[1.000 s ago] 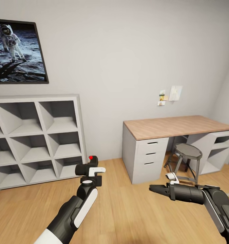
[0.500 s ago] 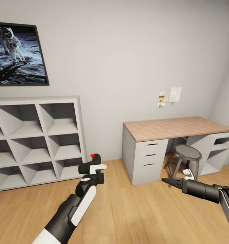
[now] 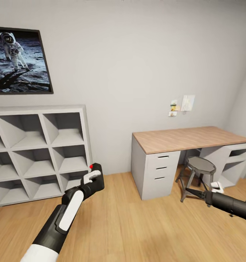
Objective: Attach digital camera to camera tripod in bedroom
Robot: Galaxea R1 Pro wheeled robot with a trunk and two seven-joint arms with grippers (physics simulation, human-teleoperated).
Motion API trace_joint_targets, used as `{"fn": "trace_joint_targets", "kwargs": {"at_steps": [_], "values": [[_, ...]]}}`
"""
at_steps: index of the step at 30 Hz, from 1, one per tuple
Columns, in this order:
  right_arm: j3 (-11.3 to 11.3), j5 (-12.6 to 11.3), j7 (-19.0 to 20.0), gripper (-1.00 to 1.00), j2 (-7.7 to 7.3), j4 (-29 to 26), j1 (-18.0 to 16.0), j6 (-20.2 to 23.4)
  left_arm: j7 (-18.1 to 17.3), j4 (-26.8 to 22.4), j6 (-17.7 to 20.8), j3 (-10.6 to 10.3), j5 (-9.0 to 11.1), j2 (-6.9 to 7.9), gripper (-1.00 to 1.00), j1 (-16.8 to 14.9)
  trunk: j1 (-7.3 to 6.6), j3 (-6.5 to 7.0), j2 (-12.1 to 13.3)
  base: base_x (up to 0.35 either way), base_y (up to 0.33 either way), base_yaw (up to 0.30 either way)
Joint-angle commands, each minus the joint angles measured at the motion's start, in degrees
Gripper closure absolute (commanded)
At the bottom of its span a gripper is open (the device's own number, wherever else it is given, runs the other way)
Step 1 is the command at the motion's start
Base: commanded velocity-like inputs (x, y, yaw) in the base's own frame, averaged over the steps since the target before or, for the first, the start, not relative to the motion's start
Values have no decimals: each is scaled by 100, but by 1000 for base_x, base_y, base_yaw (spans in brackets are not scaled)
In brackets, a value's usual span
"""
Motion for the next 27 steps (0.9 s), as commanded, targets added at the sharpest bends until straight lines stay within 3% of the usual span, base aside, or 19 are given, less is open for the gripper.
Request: {"fn": "trace_joint_targets", "kwargs": {"at_steps": [1, 4, 6, 8, 9, 11, 12, 15, 18, 19, 23, 24, 25, 26, 27], "values": [[-9, -23, -79, -100, -1, 8, -4, 41, 41, -3, 10, -4, 62, 20, 100, -4, -22, 11, 37, 0, 0, 0], [-94, 4, -542, -100, -4, 116, -4, 36, 34, 36, -25, -14, 67, 112, 100, -4, -88, 65, 157, 0, 0, 0], [-272, 170, -1363, -100, -10, 594, -4, -72, 14, 220, -16, -23, 76, 305, 100, -4, -132, 101, 238, 0, 0, 0], [-321, 341, -1720, -100, -11, 955, -4, -246, 17, 286, -1, -37, 68, 359, 100, -4, -176, 137, 318, 0, 0, 0], [-354, 533, -2035, -100, -14, 1369, -4, -528, 28, 347, 8, -51, 55, 387, 100, -4, -198, 155, 358, 0, 0, 0], [-373, 717, -2294, -100, -14, 1784, -4, -893, 42, 420, 18, -62, 49, 405, 100, -4, -242, 191, 438, 0, 0, 0], [-378, 875, -2488, -100, -12, 2177, -4, -1278, 55, 562, 33, -70, 49, 420, 100, -4, -264, 209, 478, 0, 0, 0], [-373, 1104, -2681, -100, -6, 2745, -4, -1794, 63, 998, 68, -72, 49, 443, 100, -2, -330, 263, 599, 0, 0, 0], [-374, 1450, -2879, -100, 0, 3538, -4, -2287, 59, 1890, 44, -68, 46, 487, 100, -3, -396, 317, 719, 0, 0, 0], [-380, 1622, -2972, -100, 3, 3924, -4, -2467, 46, 2389, 27, -62, 44, 511, 100, -4, -418, 335, 759, 0, 0, 0], [-388, 1877, -3225, -100, -3, 4757, -4, -2934, 22, 3562, -184, -54, 28, 536, 100, -4, -506, 406, 919, 0, 0, 0], [-382, 1924, -3370, -100, -5, 5032, -4, -3136, 17, 3982, -409, -55, 20, 540, 100, -4, -528, 424, 959, 0, 0, 0], [-365, 1983, -3865, -100, -2, 5733, -4, -3610, 15, 5113, -1146, -67, 18, 525, 100, -4, -549, 442, 1000, 0, 0, 0], [-355, 2017, -4081, -100, 3, 6122, -4, -3879, 13, 5756, -1512, -69, -24, 524, 100, -4, -571, 460, 1040, 0, 0, 0], [-351, 2048, -4180, -100, 8, 6332, -4, -4033, 10, 6052, -1704, -70, -55, 529, 100, -4, -593, 478, 1080, 0, 0, 0]]}}
